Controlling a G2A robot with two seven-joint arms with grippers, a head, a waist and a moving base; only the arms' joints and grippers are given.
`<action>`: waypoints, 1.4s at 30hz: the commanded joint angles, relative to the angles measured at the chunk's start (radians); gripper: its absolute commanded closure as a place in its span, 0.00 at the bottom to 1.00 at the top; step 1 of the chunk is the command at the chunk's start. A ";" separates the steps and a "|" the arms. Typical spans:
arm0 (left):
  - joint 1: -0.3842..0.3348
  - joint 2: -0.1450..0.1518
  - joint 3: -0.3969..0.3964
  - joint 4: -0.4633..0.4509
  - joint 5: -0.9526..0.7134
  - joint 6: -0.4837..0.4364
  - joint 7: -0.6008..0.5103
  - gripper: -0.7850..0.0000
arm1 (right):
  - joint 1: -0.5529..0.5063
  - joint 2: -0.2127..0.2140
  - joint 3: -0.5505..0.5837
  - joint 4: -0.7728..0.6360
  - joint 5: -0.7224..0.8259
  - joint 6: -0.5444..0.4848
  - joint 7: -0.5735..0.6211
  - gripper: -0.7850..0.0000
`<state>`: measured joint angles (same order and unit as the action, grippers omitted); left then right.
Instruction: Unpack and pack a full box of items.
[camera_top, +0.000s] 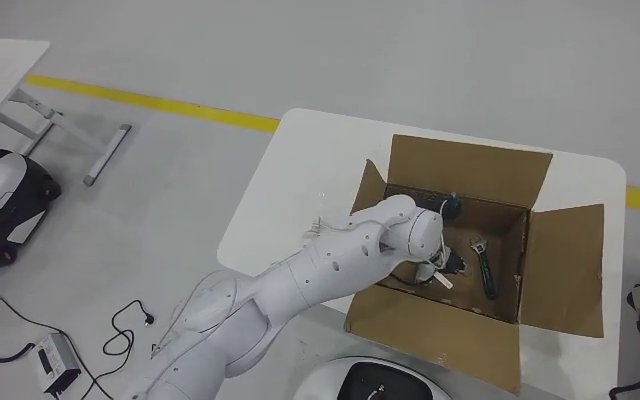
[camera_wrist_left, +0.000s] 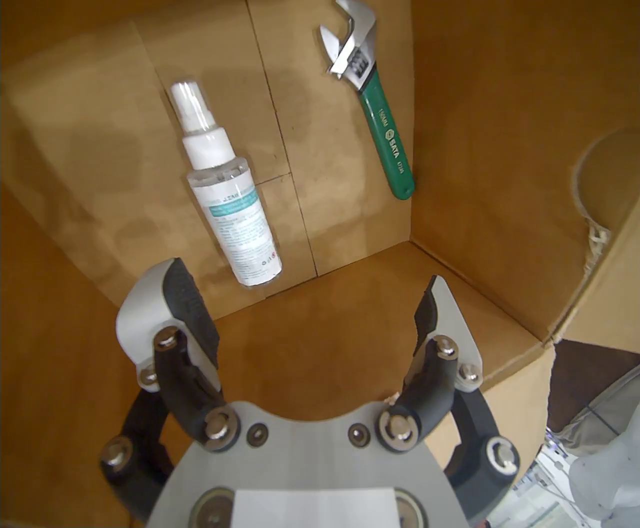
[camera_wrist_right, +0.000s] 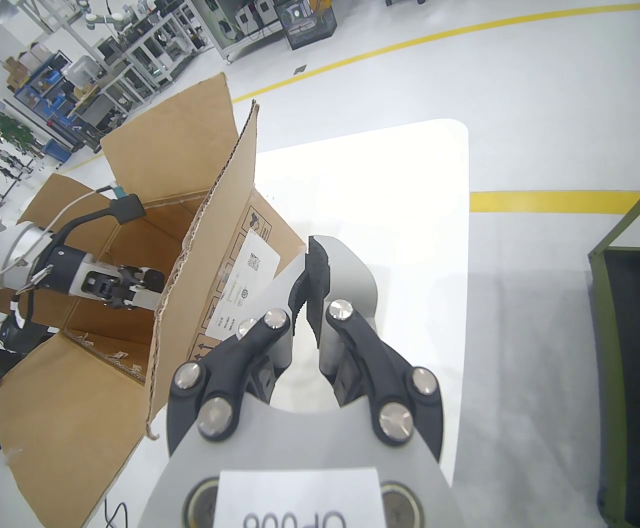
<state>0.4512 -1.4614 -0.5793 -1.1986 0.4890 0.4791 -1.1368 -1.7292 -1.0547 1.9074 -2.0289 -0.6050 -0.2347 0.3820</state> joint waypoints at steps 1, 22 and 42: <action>-0.019 -0.016 0.025 0.048 0.011 0.005 0.009 0.00 | 0.000 0.000 0.000 0.000 0.000 0.000 0.000 1.00; -0.087 -0.157 0.157 0.342 0.067 -0.036 0.079 0.35 | 0.000 0.000 0.000 0.000 0.000 0.000 0.000 1.00; -0.113 -0.204 0.122 0.393 0.094 -0.086 0.060 1.00 | 0.000 0.000 0.000 0.000 0.000 0.000 0.000 1.00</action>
<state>0.3391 -1.6669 -0.4539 -0.7965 0.5797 0.3966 -1.0699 -1.7292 -1.0547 1.9074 -2.0289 -0.6050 -0.2347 0.3820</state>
